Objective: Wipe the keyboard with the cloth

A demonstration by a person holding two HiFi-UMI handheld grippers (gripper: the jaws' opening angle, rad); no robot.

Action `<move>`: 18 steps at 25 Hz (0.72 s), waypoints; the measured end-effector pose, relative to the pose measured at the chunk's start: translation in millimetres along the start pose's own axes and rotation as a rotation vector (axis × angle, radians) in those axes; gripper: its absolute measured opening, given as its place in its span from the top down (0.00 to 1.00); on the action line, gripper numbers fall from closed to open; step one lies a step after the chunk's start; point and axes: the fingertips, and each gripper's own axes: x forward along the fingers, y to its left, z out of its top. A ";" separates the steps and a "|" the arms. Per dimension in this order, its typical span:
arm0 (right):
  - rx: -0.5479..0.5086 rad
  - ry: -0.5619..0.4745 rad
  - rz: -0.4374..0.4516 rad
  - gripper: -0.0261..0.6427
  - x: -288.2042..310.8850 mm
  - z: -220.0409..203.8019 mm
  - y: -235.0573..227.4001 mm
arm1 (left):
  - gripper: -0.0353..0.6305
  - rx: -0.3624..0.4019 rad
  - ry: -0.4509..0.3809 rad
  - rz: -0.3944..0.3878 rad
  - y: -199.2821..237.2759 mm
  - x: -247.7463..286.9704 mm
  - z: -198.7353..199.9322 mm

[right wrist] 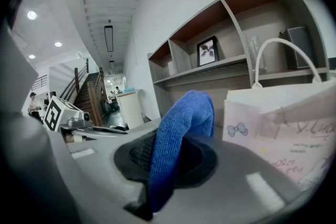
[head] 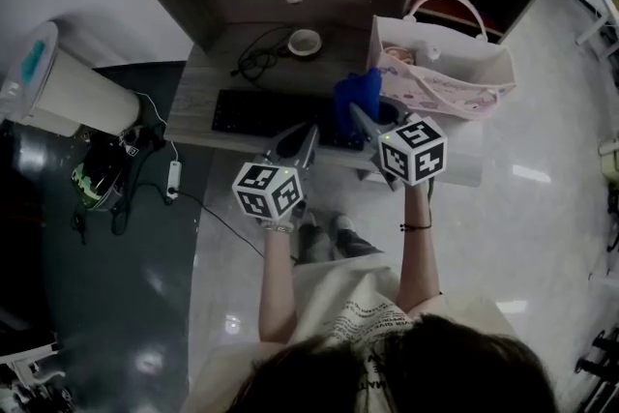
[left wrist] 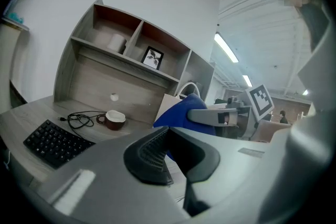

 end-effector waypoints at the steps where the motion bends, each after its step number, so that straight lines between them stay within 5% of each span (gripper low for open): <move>1: 0.005 0.004 -0.010 0.87 0.8 -2.1 -1.9 | 0.94 -0.001 0.010 -0.009 1.9 2.6 -1.9; 18: 0.106 0.103 -0.289 0.87 15.4 -56.4 -18.8 | 0.94 -0.027 0.186 -0.222 41.8 19.2 -36.5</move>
